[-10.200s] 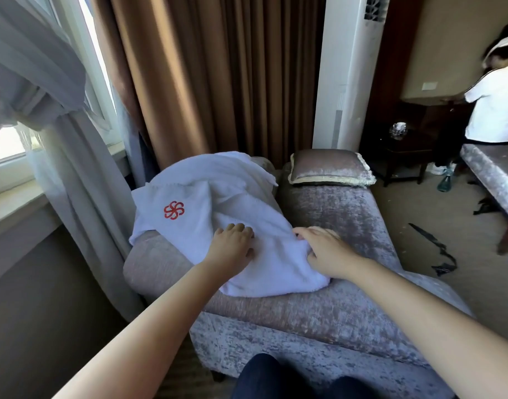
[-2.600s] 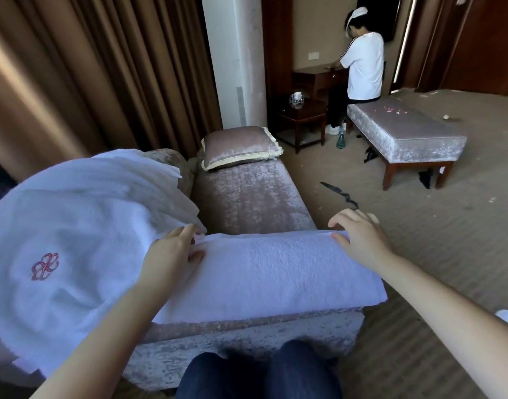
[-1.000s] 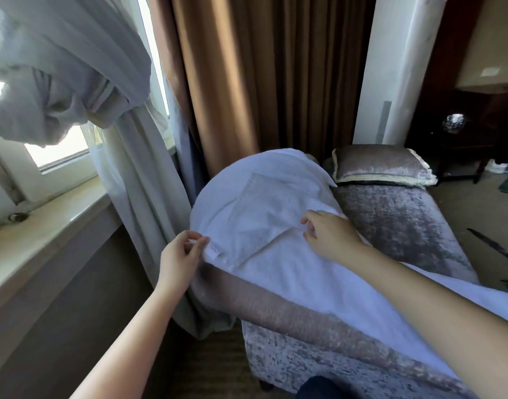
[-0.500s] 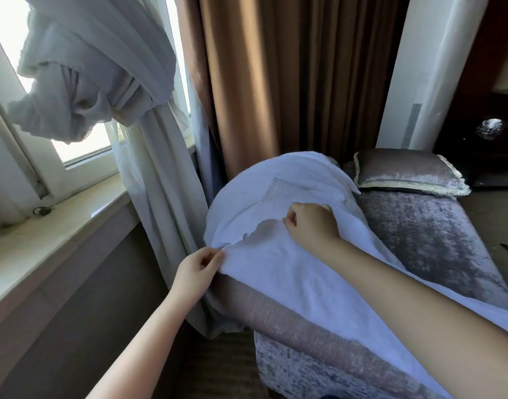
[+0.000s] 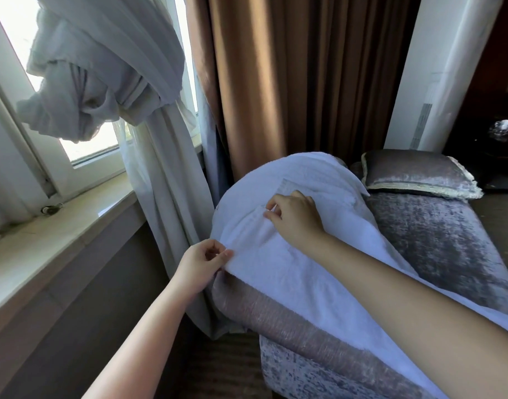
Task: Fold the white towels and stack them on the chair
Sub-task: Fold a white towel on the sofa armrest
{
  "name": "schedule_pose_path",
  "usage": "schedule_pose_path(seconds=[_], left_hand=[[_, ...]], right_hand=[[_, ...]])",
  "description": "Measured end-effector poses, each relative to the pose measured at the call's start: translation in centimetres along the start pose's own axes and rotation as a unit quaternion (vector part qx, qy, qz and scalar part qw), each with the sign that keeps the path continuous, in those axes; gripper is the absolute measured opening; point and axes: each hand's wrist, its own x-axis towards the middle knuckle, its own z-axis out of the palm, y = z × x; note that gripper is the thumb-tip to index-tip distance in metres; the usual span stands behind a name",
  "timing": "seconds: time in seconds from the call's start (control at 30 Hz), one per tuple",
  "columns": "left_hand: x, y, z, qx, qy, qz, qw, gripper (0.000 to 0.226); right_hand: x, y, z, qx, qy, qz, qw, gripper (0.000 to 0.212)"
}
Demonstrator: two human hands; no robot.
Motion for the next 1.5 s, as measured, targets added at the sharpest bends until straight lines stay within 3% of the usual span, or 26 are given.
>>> schedule_pose_path(seconds=[0.17,0.3,0.5,0.53,0.67,0.73,0.83,0.97,1.1,1.27,1.37,1.5], left_hand=[[0.4,0.2,-1.3,0.054,-0.01,-0.006,0.998,0.016],[0.6,-0.3,-0.6,0.04,-0.046,-0.041,0.997,0.028],[1.5,0.7,-0.5,-0.065,-0.112,-0.081,0.988,0.064],[1.7,0.7,-0.7,-0.058,-0.108,-0.079,0.989,0.06],[1.1,0.0,-1.8,-0.007,-0.041,-0.072,0.997,0.008],[0.5,-0.9,-1.9,0.028,-0.057,-0.088,0.994,0.007],[0.3,-1.3,-1.5,0.08,-0.052,-0.083,0.992,0.027],[1.7,2.1,0.0,0.17,0.017,0.062,0.983,0.035],[4.7,6.8,4.6,0.239,0.022,0.214,0.947,0.034],[8.9,10.0,8.8,0.314,0.007,0.207,0.926,0.035],[9.9,10.2,9.2,0.283,0.043,0.202,0.937,0.024],[10.3,10.4,8.2,0.157,0.069,0.26,0.95,0.031]], right_hand=[[0.7,-0.1,1.2,-0.067,-0.034,-0.044,0.996,0.018],[-0.6,1.5,0.4,-0.066,0.022,-0.056,0.996,0.016],[-1.1,2.8,-0.5,-0.047,-0.091,-0.025,0.994,0.021],[-1.0,2.5,-0.1,-0.032,-0.093,-0.024,0.995,0.018],[-1.0,1.0,1.5,-0.009,-0.09,-0.062,0.994,0.012],[-1.4,0.4,2.1,-0.021,-0.084,-0.098,0.991,0.01],[-2.3,1.1,0.9,-0.002,-0.061,-0.116,0.991,0.011],[-3.5,7.1,-3.1,-0.005,-0.021,-0.04,0.999,0.01],[-6.1,13.3,-6.6,-0.091,-0.058,0.061,0.992,0.016],[-9.2,16.6,-8.2,-0.043,-0.207,0.157,0.965,0.022],[-10.0,17.6,-7.9,-0.008,-0.253,0.191,0.948,0.03],[-10.0,18.5,-8.2,0.059,-0.266,0.227,0.935,0.028]])
